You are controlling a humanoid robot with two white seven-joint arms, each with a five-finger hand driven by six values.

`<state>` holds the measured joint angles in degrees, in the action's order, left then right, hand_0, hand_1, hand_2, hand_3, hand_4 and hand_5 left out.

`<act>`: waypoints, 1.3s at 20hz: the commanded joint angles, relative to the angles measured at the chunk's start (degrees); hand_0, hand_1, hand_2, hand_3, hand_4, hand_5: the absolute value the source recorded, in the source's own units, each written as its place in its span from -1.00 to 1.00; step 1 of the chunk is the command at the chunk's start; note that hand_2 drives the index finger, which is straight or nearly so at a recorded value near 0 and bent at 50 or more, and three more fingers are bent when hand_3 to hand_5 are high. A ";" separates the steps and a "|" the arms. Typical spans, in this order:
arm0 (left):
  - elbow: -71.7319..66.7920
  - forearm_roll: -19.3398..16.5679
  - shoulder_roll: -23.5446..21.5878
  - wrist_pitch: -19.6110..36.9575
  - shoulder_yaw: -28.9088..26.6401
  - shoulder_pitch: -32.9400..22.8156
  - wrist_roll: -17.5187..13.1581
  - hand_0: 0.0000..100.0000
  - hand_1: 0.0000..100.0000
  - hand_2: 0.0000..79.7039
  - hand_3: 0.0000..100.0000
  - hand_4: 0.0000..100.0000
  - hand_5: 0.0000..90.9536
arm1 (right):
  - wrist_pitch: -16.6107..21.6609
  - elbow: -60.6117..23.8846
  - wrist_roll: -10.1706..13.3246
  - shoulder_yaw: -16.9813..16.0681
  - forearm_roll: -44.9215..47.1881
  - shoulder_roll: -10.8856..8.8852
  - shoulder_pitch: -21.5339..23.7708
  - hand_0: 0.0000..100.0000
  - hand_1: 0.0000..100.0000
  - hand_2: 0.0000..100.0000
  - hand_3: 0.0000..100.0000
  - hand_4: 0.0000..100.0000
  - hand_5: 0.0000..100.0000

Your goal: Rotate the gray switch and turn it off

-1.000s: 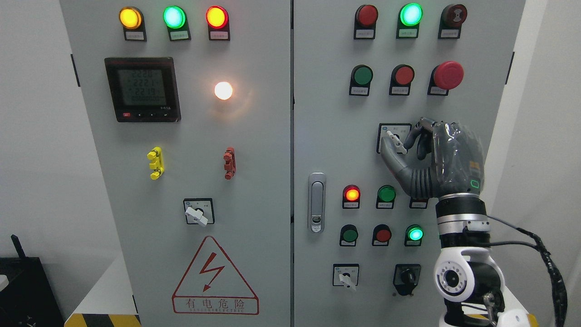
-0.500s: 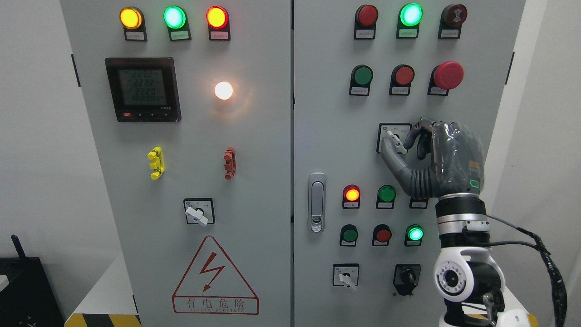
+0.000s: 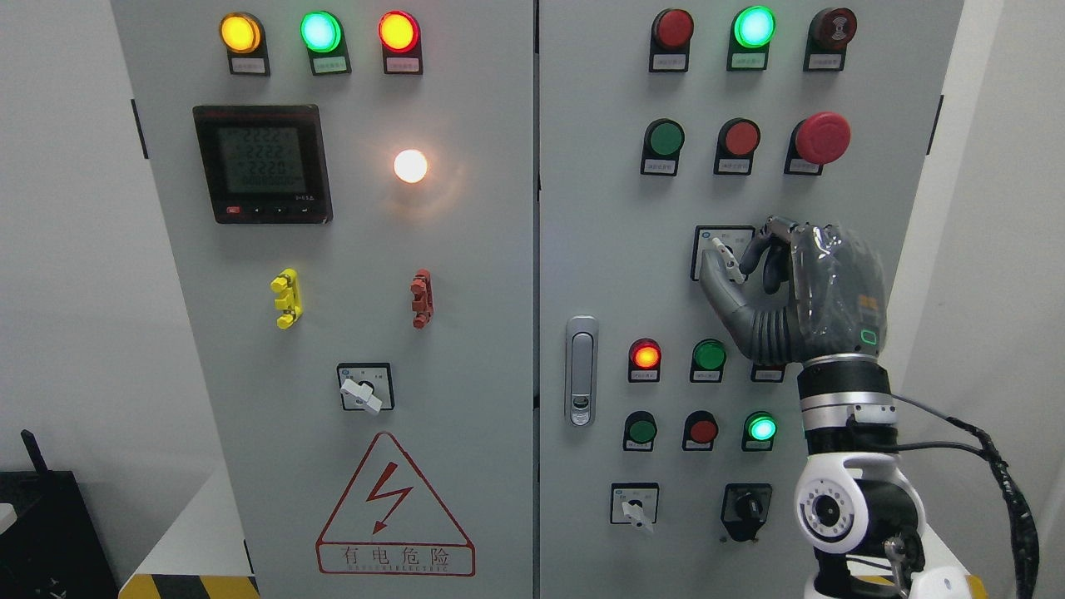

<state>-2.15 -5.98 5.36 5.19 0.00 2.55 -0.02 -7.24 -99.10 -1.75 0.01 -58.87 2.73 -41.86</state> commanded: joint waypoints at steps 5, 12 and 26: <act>-0.05 0.00 0.00 0.00 -1.85 0.00 0.02 -0.76 -0.22 -1.00 -1.00 -1.00 -1.00 | -0.06 0.13 0.08 -1.06 0.07 0.00 0.03 0.04 -0.09 0.46 0.97 0.81 1.00; 0.04 0.00 0.00 0.00 -1.85 0.00 0.02 -0.76 -0.22 -1.00 -1.00 -1.00 -1.00 | -0.06 0.13 0.08 -1.06 0.16 0.09 0.03 0.13 -0.14 0.46 0.98 0.81 1.00; 0.04 0.00 0.00 0.00 -1.85 0.00 0.02 -0.76 -0.22 -1.00 -1.00 -1.00 -1.00 | -0.06 0.13 0.08 -1.41 0.25 0.09 0.03 0.24 -0.21 0.47 1.00 0.82 1.00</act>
<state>-2.14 -5.98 5.36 5.19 0.00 2.55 -0.02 -7.27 -98.96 -1.71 0.01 -58.68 2.80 -41.82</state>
